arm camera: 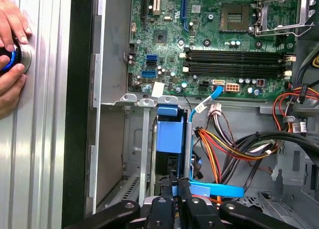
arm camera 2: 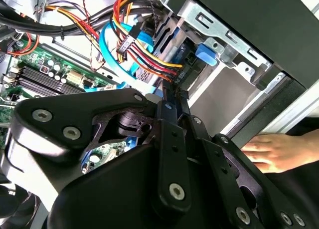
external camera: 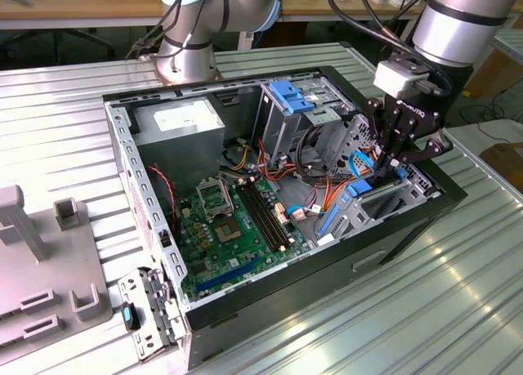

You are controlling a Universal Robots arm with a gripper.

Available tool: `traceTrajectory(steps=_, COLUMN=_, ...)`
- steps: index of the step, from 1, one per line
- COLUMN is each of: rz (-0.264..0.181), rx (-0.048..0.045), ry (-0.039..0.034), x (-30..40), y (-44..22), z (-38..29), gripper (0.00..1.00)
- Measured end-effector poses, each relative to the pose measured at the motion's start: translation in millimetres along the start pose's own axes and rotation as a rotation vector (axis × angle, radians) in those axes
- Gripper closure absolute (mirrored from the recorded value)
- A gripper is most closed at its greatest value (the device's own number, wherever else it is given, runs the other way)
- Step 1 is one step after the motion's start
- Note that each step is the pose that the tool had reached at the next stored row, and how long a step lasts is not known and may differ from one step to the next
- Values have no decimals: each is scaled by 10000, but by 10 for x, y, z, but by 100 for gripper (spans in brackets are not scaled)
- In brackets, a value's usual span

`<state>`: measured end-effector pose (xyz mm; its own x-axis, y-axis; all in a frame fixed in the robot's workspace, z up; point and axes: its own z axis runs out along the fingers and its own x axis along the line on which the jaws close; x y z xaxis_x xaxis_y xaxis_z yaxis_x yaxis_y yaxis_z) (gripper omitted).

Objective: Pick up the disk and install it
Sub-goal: 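Insert the second disk wire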

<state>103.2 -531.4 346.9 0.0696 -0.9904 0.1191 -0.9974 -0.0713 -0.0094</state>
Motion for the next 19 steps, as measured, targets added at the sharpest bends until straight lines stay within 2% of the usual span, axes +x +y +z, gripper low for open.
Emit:
traceTrajectory(steps=2, rz=-15, rx=35, ry=-200, x=3, y=0, z=0, gripper=84)
traceTrajectory(steps=3, rz=-16, rx=45, ry=-240, x=5, y=0, z=1, gripper=84)
traceTrajectory(steps=12, rz=-81, rx=65, ry=-308, x=59, y=4, z=7, gripper=84)
traceTrajectory(steps=14, rz=-100, rx=75, ry=-393, x=61, y=5, z=8, gripper=84)
traceTrajectory(steps=16, rz=-126, rx=81, ry=-421, x=61, y=5, z=9, gripper=84)
traceTrajectory(steps=17, rz=-146, rx=95, ry=-428, x=61, y=4, z=9, gripper=84)
traceTrajectory(steps=19, rz=-208, rx=201, ry=-449, x=65, y=7, z=11, gripper=84)
